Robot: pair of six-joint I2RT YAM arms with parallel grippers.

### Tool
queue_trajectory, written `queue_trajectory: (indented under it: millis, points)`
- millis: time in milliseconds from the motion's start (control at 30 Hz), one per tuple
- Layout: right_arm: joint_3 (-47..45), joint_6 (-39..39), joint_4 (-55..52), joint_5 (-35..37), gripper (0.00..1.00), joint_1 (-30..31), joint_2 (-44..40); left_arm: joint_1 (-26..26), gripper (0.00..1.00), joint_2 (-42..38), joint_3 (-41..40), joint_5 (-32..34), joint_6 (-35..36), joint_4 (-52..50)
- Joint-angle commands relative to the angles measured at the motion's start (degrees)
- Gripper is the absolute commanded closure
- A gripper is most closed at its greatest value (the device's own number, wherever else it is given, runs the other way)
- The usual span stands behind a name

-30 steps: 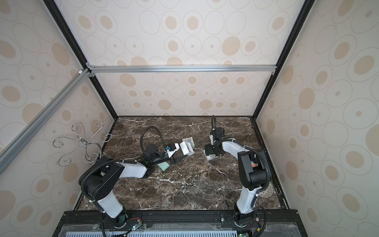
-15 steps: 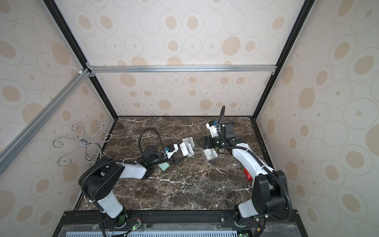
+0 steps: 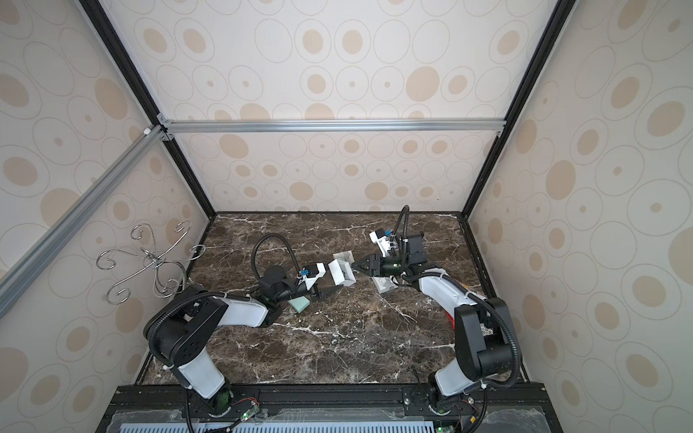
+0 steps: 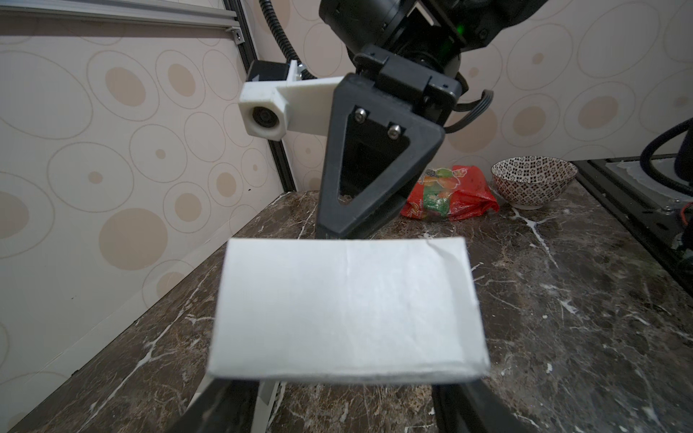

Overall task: Take the rings out of the lift-off lid box
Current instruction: Place the jewelry box at the center of the board.

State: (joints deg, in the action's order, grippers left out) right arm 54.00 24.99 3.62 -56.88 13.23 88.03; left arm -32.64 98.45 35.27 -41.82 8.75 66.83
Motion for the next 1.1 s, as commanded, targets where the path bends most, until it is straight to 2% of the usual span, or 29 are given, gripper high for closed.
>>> queue_trajectory:
  millis: [0, 267, 633, 767, 900, 1000, 1067]
  points:
    - [-0.8, 1.9, 3.6, -2.0, 0.59, 0.5, 1.3, -0.4, 0.31, -0.4, 1.6, -0.9, -0.5, 2.5]
    - [-0.2, 2.0, 3.1, -0.9, 0.61, 1.4, 3.1, -0.4, 0.31, -0.5, 2.0, -1.2, -0.3, 2.0]
    - [0.5, 1.8, 2.5, -0.5, 0.71, 3.7, 4.7, -0.4, 0.31, 0.0, 2.7, -1.3, -0.2, 1.8]
    - [0.5, 2.3, 3.2, -0.6, 0.81, 4.0, 4.6, -0.5, 0.31, 0.1, 2.8, -1.4, -0.2, 1.8]
    - [0.6, 2.1, 3.0, -0.5, 1.0, 4.0, 4.0, -0.5, 0.3, 0.1, 2.7, -1.5, -0.1, 1.7]
    - [0.8, 1.4, 1.8, 0.3, 1.0, 4.0, 3.3, -0.6, 0.29, 0.1, 2.5, -1.5, -0.2, 1.7]
    - [1.5, 0.0, -0.6, 1.8, 1.0, 3.9, 2.6, -0.5, 0.19, -0.3, 2.1, -0.9, -0.1, 1.1]
